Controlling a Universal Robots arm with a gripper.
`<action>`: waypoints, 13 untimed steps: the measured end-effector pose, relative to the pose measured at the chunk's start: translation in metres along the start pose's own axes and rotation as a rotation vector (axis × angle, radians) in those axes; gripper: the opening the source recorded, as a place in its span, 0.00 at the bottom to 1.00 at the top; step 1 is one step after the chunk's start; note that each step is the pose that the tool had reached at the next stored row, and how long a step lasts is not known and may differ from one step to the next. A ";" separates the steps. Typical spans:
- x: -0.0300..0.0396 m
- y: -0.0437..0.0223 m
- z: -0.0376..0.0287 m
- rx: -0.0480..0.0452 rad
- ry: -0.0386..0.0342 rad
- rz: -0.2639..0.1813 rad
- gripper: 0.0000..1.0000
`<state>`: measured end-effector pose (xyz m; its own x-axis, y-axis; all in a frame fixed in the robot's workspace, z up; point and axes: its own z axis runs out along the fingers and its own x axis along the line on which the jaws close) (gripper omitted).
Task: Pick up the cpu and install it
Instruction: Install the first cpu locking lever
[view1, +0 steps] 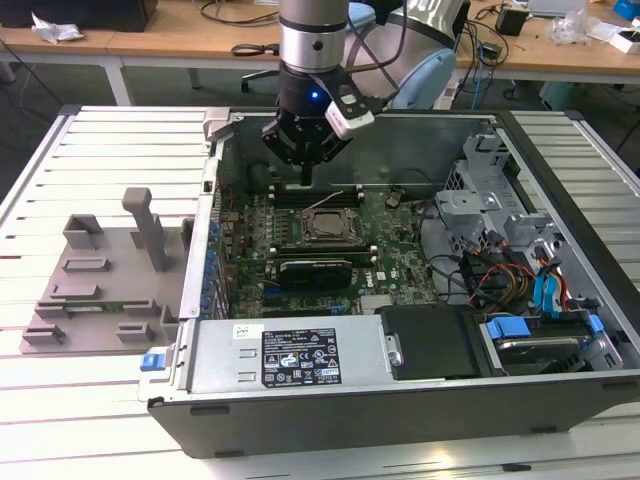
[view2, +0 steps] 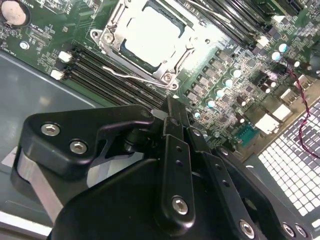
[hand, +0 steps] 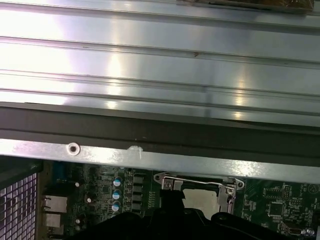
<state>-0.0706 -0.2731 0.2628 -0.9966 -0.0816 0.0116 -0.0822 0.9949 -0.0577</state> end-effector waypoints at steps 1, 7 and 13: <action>-0.0001 0.0000 0.0000 0.0000 0.0000 0.000 0.11; -0.0004 -0.0001 0.0002 -0.0344 -0.0028 0.000 0.11; 0.0006 -0.0126 0.0021 -0.1009 -0.0083 -0.001 0.11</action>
<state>-0.0702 -0.2858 0.2615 -0.9966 -0.0825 0.0034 -0.0822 0.9957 0.0431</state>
